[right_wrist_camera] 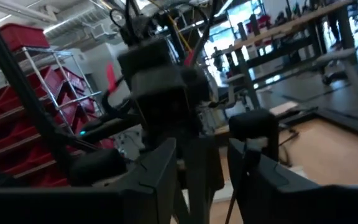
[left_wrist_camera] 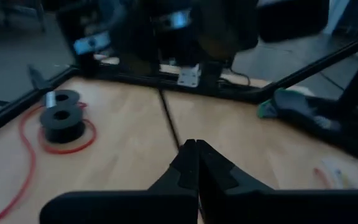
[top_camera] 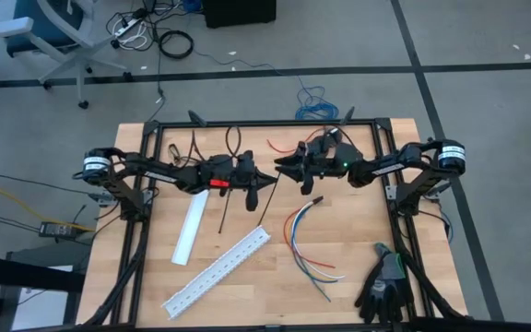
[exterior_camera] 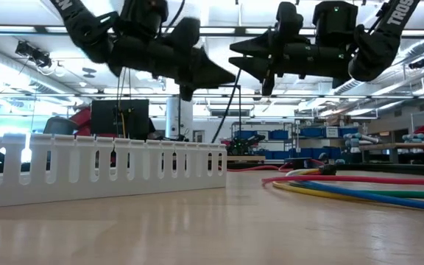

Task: Ziptie cables
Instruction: Wrap the right black zip tie

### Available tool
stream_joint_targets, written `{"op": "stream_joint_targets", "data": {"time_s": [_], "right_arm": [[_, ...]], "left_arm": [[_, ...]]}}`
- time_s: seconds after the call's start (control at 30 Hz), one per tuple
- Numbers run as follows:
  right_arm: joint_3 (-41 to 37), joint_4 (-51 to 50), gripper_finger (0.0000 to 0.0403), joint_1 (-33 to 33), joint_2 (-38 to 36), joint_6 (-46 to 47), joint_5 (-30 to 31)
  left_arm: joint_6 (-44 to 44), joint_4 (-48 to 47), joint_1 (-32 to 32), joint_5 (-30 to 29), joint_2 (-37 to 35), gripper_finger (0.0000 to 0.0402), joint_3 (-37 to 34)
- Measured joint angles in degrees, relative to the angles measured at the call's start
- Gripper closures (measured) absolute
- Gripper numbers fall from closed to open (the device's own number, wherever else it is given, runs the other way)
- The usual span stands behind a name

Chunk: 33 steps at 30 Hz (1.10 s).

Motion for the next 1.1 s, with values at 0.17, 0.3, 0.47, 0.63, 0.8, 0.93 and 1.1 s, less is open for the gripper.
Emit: {"op": "stream_joint_targets", "data": {"time_s": [0.17, 0.3, 0.47, 0.63, 0.8, 0.93, 1.1], "right_arm": [[-1.7, -0.2, 0.0261, -2.3, -1.6, -1.7, -0.3], [-1.8, -0.2, 0.0266, -2.9, -1.7, -2.9, -3.5], [-1.8, -0.3, 0.0272, -2.9, -1.7, -4.5, -4.7], [-1.8, -0.6, 0.0273, -2.9, -1.6, -4.6, -6.1], [-1.8, -0.6, 0.0276, -2.8, -1.6, -4.1, -8.2], [-1.8, -0.6, 0.0277, -2.8, -1.6, -4.2, -9.3], [-1.8, -0.6, 0.0279, -2.8, -1.6, -5.8, -10.6]], "left_arm": [[1.0, 10.1, 2.1, 0.0, 0.0, 0.0401, -5.2], [1.1, 12.0, 3.6, 0.0, 0.0, 0.0401, -6.4], [2.0, 12.2, 4.5, -0.3, 0.0, 0.0394, -5.8], [-0.6, 12.7, 4.7, -0.6, 0.0, 0.0381, -5.4], [-2.5, 12.1, 4.7, 3.5, 0.0, 0.0358, -5.4], [-5.8, 11.4, 4.6, 3.7, 0.0, 0.0315, -5.4], [-14.5, 11.3, 5.6, 3.0, 0.0, 0.0261, -5.4]]}}
